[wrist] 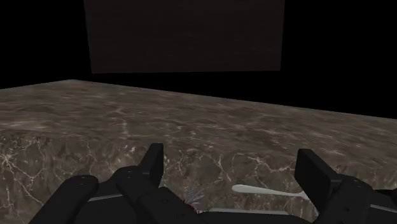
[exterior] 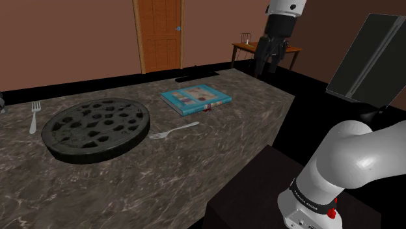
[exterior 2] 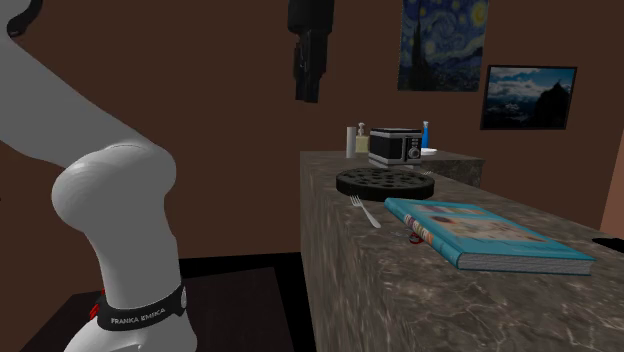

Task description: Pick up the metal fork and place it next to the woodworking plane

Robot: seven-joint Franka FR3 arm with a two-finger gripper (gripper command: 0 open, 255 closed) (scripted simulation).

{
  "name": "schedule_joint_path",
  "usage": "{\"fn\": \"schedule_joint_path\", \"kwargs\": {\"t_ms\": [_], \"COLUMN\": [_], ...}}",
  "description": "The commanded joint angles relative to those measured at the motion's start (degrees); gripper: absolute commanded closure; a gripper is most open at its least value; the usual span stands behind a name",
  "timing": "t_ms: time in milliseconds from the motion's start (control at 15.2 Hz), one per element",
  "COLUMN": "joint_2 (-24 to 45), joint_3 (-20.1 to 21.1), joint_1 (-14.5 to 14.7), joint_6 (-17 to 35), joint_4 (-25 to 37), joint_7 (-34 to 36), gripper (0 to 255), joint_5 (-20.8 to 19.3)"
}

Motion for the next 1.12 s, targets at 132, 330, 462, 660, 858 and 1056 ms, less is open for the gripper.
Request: {"fn": "schedule_joint_path", "kwargs": {"t_ms": [132,330,462,660,858,1056], "joint_2": [2.72,7.14,10.27,15.17,20.22,25.33], "joint_3": [-0.15,-0.25,-0.22,-0.02,0.39,1.0], "joint_1": [1.49,3.69,5.12,7.2,9.18,11.07], "joint_6": [3.68,9.04,12.47,17.38,21.97,26.22], "joint_4": [-0.82,-1.52,-1.65,-1.39,-0.62,0.57], "joint_7": [-3.3,-8.14,-11.31,-15.97,-20.5,-24.9], "gripper": [0,0,0,0,0,0], "joint_5": [-0.25,-0.48,-0.54,-0.53,-0.42,-0.27]}}
